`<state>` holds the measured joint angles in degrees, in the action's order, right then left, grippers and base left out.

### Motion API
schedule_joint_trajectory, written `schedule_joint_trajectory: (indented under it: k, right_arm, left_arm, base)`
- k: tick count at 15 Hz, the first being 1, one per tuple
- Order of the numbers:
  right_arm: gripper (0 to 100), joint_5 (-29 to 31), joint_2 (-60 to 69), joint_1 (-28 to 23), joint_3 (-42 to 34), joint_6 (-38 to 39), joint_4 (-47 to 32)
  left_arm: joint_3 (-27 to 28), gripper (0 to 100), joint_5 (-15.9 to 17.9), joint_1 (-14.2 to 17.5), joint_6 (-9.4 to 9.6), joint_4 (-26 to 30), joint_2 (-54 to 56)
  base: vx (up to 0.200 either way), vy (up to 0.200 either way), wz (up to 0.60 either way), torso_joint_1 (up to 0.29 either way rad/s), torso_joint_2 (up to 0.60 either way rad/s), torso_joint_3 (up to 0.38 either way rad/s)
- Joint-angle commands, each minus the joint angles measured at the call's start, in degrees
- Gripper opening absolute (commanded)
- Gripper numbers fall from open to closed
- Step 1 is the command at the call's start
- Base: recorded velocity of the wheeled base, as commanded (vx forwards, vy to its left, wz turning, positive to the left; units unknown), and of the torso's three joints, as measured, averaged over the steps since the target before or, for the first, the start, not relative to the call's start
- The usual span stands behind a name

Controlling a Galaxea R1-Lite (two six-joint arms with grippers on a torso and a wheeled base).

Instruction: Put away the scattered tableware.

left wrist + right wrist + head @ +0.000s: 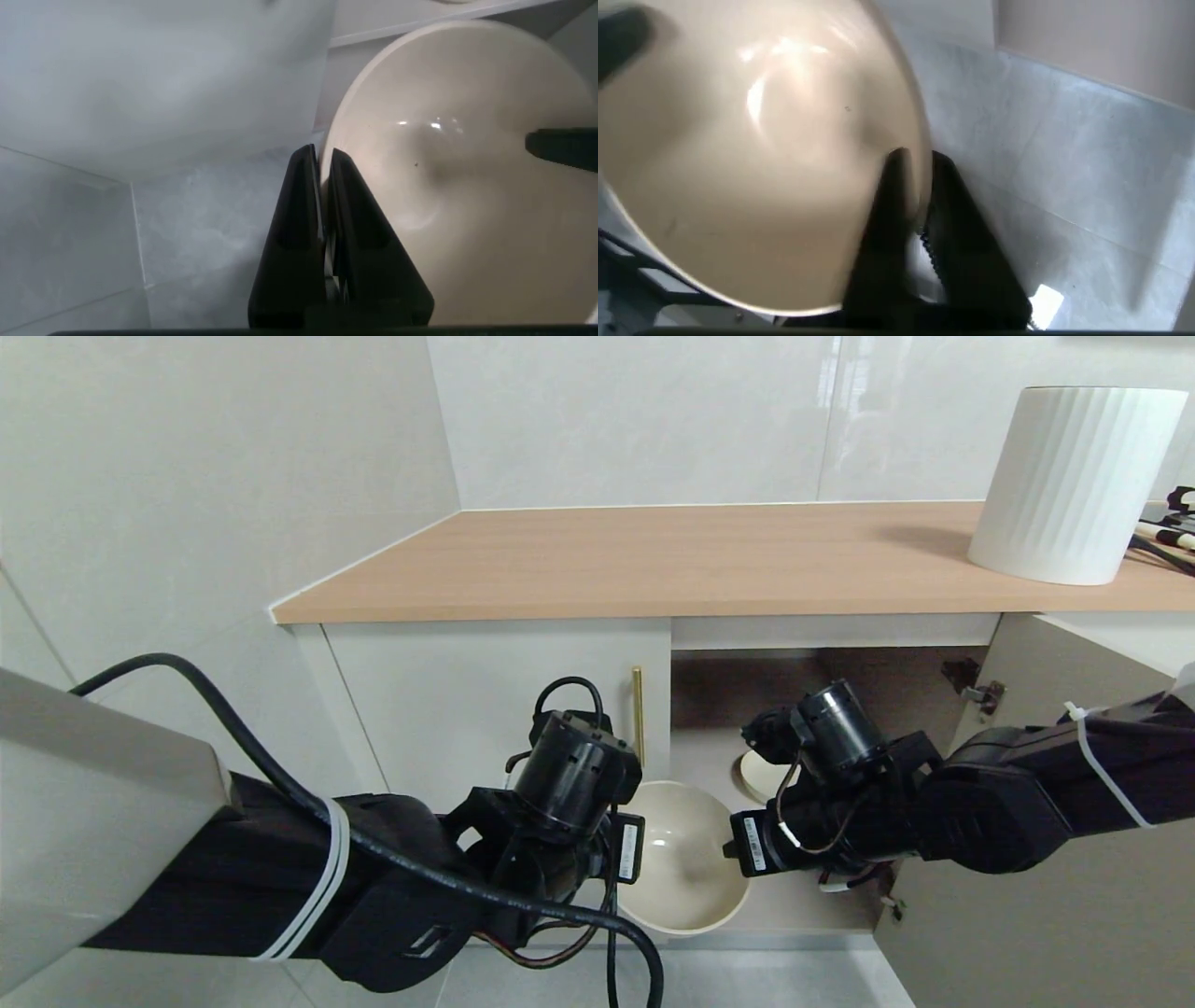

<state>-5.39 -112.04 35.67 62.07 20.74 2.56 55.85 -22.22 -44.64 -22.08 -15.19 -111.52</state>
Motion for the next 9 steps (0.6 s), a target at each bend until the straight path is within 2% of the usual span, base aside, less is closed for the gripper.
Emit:
schedule_joint_trajectory:
  k: [1,8,9]
  right_arm:
    - [0,-0.06,-0.37,0.01,-0.02,-0.08,0.08]
    - [0,0.03,-0.37,0.19,-0.29,-0.35,-0.01]
    - [0,0.11,-0.46,0.19,-0.29,-0.43,-0.01]
  left_arm:
    - [-0.03,0,-0.01,-0.09,0.02,-0.02,-0.63]
    - [-0.03,0,-0.01,-0.09,0.1,0.16,-1.33]
    - [-0.03,100,-0.01,-0.09,0.19,0.25,-1.42]
  base:
    - [0.0,0.0,0.0,0.0,0.0,0.0]
    - [0.0,0.0,0.0,0.0,0.0,0.0]
    - [0.0,0.0,0.0,0.0,0.0,0.0]
